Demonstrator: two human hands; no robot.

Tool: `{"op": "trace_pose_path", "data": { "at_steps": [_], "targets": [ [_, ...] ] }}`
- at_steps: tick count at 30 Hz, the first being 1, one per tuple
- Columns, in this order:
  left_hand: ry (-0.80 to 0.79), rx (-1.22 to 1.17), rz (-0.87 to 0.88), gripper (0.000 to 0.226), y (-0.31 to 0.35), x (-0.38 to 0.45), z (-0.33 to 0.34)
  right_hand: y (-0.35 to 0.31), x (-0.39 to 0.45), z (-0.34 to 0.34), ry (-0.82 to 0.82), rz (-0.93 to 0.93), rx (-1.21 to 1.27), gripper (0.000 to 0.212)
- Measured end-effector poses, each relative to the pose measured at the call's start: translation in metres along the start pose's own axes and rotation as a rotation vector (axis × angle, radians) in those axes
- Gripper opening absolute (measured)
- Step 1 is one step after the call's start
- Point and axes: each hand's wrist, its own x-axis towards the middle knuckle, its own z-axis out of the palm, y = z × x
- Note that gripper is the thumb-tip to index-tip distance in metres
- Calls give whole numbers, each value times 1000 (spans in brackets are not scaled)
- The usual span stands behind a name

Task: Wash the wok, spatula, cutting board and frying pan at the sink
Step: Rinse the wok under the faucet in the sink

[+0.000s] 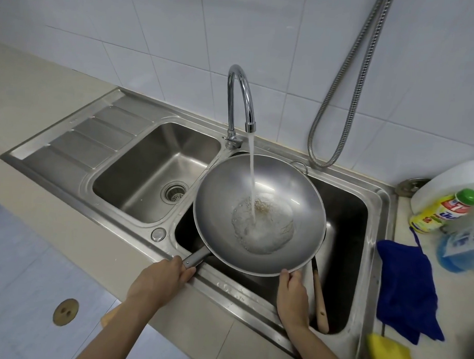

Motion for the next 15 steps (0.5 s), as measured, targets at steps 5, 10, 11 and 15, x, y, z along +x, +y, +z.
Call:
{"op": "trace_pose_path", "data": {
  "at_steps": [5, 10, 11, 15],
  "targets": [
    [-8, -9, -4, 45, 2, 0, -2, 2, 2, 1, -25, 22, 33, 26],
    [-14, -30, -1, 44, -1, 1, -1, -2, 9, -25, -50, -23, 68, 29],
    [-11, -35, 3, 44, -1, 1, 0, -7, 11, -32, -42, -51, 87, 28],
    [0, -67, 14, 41, -3, 1, 2, -45, 58, -38, 15, -158, 126, 29]
  ]
}}
